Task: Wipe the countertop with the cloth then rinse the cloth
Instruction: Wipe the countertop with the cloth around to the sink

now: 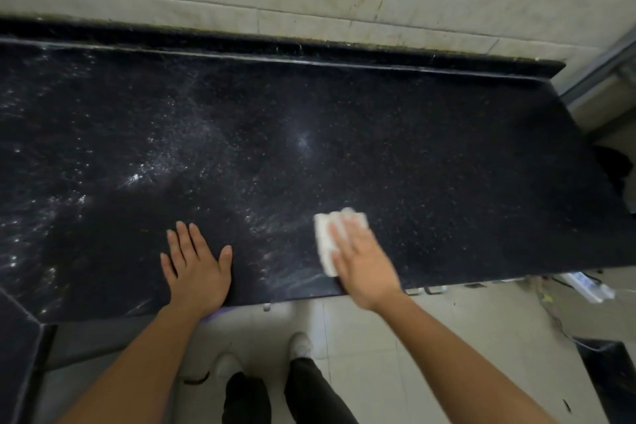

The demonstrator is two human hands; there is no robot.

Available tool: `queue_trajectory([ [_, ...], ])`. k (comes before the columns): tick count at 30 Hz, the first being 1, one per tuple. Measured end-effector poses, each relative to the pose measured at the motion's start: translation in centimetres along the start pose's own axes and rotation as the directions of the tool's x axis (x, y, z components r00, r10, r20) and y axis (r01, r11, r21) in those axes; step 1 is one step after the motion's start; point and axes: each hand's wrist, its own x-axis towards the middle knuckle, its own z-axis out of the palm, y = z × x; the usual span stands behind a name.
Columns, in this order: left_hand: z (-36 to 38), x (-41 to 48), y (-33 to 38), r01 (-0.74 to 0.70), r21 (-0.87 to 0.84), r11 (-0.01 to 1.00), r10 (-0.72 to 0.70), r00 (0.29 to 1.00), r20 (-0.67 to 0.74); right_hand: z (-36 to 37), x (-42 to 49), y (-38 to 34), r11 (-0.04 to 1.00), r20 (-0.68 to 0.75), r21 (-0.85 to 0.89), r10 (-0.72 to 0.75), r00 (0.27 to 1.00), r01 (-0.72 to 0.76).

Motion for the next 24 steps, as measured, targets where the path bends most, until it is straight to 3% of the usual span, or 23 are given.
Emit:
queue_trajectory([
  [4,-0.1,-0.1,0.0,-0.012,-0.006,1.000,0.012,1.000,0.006,-1.0,-4.5,6.5,0.930,-0.037,0.023,0.367,0.929,-0.366],
  [6,-0.2,-0.2,0.0,-0.015,-0.002,1.000,0.015,1.000,0.016,-0.4,-6.5,6.5,0.824,-0.018,0.052,0.566,0.824,-0.564],
  [8,-0.2,-0.2,0.0,-0.015,-0.003,1.000,0.015,1.000,0.023,1.2,-7.0,4.1,0.755,0.038,0.028,0.654,0.755,-0.655],
  [13,-0.3,-0.2,0.0,-0.016,-0.005,1.000,0.016,1.000,0.025,2.2,-4.1,-7.6,0.888,0.025,0.053,0.456,0.890,-0.456],
  [16,-0.3,-0.1,0.1,-0.019,-0.003,1.000,0.019,0.999,0.026,1.3,-2.3,-13.3,0.977,0.067,0.090,0.187,0.980,-0.193],
  [20,-0.5,0.3,-0.3,-0.035,0.033,0.999,0.033,0.997,0.066,0.5,-1.7,-11.5,0.987,0.150,0.082,-0.150,0.977,0.139],
  [22,-0.6,0.3,-0.6,-0.052,0.031,0.998,0.049,0.996,0.080,-0.1,-2.3,-8.4,0.990,0.165,0.042,-0.137,0.977,0.132],
  [24,-0.5,0.1,-0.7,-0.068,0.025,0.997,0.066,0.995,0.075,-0.9,-3.0,-4.7,0.999,0.166,0.043,0.025,0.986,-0.033],
])
